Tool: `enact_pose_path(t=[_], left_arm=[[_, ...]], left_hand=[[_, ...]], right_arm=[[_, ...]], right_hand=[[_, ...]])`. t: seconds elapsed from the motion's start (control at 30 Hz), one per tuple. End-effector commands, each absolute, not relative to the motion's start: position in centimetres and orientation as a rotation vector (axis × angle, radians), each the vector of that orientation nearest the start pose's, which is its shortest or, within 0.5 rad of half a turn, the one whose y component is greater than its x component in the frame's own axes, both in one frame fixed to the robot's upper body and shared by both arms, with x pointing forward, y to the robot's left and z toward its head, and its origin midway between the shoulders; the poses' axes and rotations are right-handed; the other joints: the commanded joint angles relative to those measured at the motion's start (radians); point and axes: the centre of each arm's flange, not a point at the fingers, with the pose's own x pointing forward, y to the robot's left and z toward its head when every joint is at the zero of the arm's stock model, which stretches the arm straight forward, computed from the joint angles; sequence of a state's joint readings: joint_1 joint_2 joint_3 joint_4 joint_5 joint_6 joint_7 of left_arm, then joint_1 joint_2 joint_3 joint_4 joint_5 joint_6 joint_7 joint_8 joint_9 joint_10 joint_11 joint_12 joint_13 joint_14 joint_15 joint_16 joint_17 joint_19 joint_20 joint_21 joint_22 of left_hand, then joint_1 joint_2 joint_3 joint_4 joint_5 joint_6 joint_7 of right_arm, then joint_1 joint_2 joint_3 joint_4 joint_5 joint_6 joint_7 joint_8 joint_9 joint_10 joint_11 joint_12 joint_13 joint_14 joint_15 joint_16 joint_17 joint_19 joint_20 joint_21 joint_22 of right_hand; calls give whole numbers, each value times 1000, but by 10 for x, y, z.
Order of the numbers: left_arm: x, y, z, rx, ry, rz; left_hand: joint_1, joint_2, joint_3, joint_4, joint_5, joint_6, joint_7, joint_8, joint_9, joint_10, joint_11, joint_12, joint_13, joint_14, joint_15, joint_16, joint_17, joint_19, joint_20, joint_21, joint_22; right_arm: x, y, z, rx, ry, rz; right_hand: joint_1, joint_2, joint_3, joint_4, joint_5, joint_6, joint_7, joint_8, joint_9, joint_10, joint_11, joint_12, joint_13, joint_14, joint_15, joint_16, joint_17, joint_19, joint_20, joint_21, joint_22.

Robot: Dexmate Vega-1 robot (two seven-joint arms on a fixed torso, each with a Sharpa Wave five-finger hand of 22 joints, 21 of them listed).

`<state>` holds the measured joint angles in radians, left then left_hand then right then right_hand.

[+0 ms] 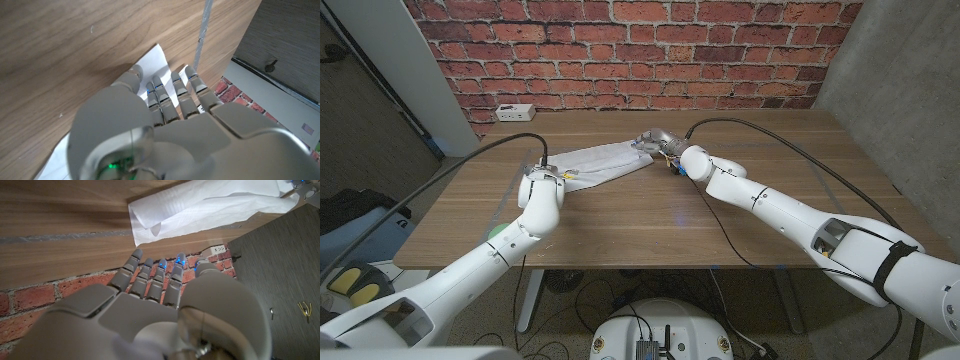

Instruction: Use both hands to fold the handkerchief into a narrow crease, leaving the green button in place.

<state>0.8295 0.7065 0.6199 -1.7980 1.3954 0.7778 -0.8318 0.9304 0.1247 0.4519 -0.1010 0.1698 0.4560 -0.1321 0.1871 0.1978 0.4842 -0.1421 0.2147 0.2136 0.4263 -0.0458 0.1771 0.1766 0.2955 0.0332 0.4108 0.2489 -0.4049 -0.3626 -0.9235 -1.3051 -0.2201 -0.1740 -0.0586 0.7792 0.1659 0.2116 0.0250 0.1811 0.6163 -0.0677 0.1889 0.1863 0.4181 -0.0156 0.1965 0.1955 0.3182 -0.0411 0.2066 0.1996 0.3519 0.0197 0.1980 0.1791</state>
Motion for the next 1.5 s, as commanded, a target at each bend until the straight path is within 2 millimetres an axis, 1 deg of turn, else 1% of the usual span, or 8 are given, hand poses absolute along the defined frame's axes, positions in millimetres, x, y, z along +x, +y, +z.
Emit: enact_pose_path(t=[0.03, 0.23, 0.5, 0.67, 0.8, 0.93, 1.2, 1.5], left_arm=[[582, 299, -14, 1679, 234, 279], [574, 298, -11, 1712, 275, 247], [580, 290, -21, 1826, 319, 270], [588, 289, -32, 1887, 299, 314], [597, 293, -41, 1876, 270, 300], [604, 298, -47, 1848, 253, 282], [611, 303, -55, 1813, 193, 269], [609, 308, -62, 1762, 89, 298]], left_hand=[[-60, 8, -23, 31, 5, -17, 12, -1, 0, -30, 18, -9, 1, -47, -76, -1, 5, -33, 24, -4, 3], [-159, -105, -111, 28, 14, -69, 12, -6, -5, -102, 24, -22, -2, -121, -54, -3, 0, -67, 36, -12, -8], [-109, -142, -117, -25, 35, -115, -6, -6, -7, -118, -10, -15, -4, -129, -64, 6, -2, -62, 29, -10, -18], [32, -107, -81, -76, 43, -66, -29, 20, -6, -41, -36, 18, -4, -46, -136, 28, -2, 10, -29, 24, -25], [115, -84, -70, -75, 32, -8, -44, 32, -5, 14, -48, 34, -3, 9, -171, 34, -1, 67, -64, 60, -23], [183, -43, -73, -68, 14, 79, -54, 47, -3, 92, -57, 55, -1, 91, -183, 47, 5, 144, -102, 123, -12], [261, 26, -54, -67, 8, 186, -53, 62, 1, 189, -55, 78, 1, 192, -191, 48, 4, 200, -141, 210, 10], [329, 32, -34, -71, 7, 354, -43, 89, 5, 328, -65, 106, 8, 352, -195, 58, 8, 242, -169, 335, 36]], right_arm=[[672, -48, 39, -1087, -607, 243], [671, -48, 38, -1079, -616, 240], [669, -49, 37, -1072, -619, 240], [667, -51, 36, -1069, -619, 235], [664, -53, 35, -1078, -618, 223], [662, -55, 34, -1081, -616, 214], [658, -56, 31, -1092, -618, 205], [651, -57, 30, -1094, -624, 192]], right_hand=[[0, -6, 10, 2, 6, 11, 1, 4, 0, 7, -1, 4, 3, 7, -38, 0, 3, 2, -5, 6, 3], [-1, -3, 14, 1, 6, 11, 1, 3, 0, 9, 0, 5, 3, 8, -39, 0, 3, 4, -7, 7, 3], [-2, -4, 18, -2, 6, 13, 2, 4, 0, 10, 0, 5, 3, 9, -40, -1, 2, 6, -8, 8, 3], [-3, -4, 21, -4, 6, 16, 1, 4, 0, 10, -1, 5, 2, 10, -40, -1, 1, 5, -8, 8, 3], [-4, -5, 22, -5, 6, 17, 2, 4, 0, 10, -2, 4, 2, 10, -40, -1, 1, 5, -8, 8, 3], [-5, -6, 23, -6, 6, 21, 2, 6, 0, 11, -1, 5, 2, 11, -39, -1, 0, 5, -8, 8, 3], [-8, -8, 26, -7, 6, 23, 2, 6, 0, 13, 1, 5, 2, 12, -40, -2, 0, 5, -8, 8, 2], [-11, -11, 29, -10, 5, 28, 3, 7, 0, 14, -1, 5, 2, 14, -40, -2, -1, 5, -8, 8, 2]])
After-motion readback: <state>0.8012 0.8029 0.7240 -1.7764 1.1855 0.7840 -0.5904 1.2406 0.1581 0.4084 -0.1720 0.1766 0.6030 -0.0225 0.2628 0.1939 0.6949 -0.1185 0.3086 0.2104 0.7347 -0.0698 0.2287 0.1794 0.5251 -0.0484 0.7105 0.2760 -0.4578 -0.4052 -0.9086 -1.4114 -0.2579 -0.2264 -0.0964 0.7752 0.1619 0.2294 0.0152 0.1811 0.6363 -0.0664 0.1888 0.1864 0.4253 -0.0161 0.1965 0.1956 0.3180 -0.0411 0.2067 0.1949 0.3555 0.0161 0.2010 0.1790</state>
